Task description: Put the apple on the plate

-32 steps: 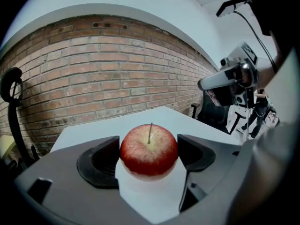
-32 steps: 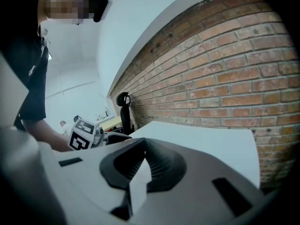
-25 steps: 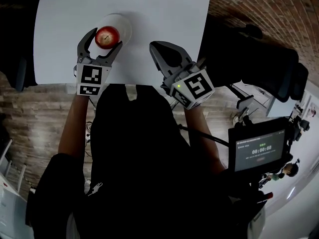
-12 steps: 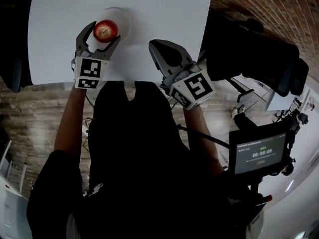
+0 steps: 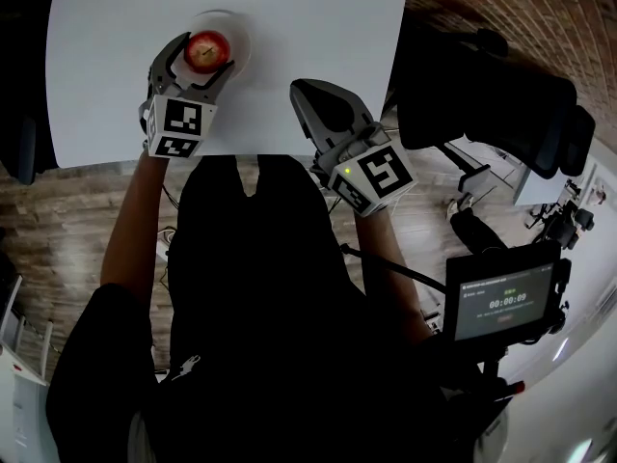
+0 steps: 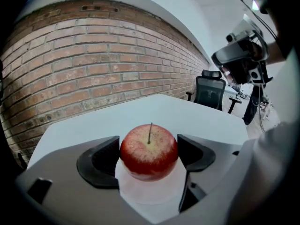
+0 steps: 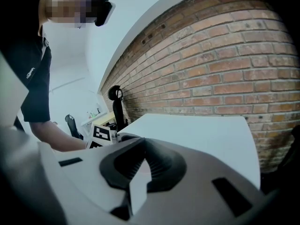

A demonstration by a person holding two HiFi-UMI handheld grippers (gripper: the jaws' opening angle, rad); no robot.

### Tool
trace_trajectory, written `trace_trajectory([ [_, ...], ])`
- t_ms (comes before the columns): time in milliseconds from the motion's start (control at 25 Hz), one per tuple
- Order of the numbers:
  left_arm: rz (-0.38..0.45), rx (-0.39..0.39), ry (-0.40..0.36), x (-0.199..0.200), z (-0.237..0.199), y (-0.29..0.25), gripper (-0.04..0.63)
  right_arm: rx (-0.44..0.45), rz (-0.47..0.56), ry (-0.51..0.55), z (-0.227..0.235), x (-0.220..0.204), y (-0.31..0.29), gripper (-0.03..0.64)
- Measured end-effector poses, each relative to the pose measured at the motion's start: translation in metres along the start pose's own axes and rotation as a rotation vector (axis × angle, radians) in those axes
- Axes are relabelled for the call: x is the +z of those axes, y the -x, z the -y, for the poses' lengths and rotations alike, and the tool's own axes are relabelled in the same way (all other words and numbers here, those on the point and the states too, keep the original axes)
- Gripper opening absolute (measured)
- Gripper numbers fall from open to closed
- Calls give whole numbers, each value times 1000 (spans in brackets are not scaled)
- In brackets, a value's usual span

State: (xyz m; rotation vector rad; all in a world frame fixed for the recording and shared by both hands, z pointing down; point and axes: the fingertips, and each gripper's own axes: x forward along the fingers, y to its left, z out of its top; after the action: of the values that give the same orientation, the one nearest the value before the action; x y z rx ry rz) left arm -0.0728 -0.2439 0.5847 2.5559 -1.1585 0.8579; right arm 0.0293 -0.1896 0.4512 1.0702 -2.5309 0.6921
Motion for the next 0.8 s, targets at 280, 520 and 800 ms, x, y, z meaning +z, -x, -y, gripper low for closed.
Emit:
trace_trajectory([
  [280,-2,-3,-7,2,-1,-10,391,-10,-7,-9,1,-1,0,3],
  [520,-16,-9,-26,0,-3,-14,390,-13,-1,-12,-1,0,-2,4],
  [800,-18,-13,-32,1,-1,-17,391,-21,-9,-25,0,-2,-1,3],
])
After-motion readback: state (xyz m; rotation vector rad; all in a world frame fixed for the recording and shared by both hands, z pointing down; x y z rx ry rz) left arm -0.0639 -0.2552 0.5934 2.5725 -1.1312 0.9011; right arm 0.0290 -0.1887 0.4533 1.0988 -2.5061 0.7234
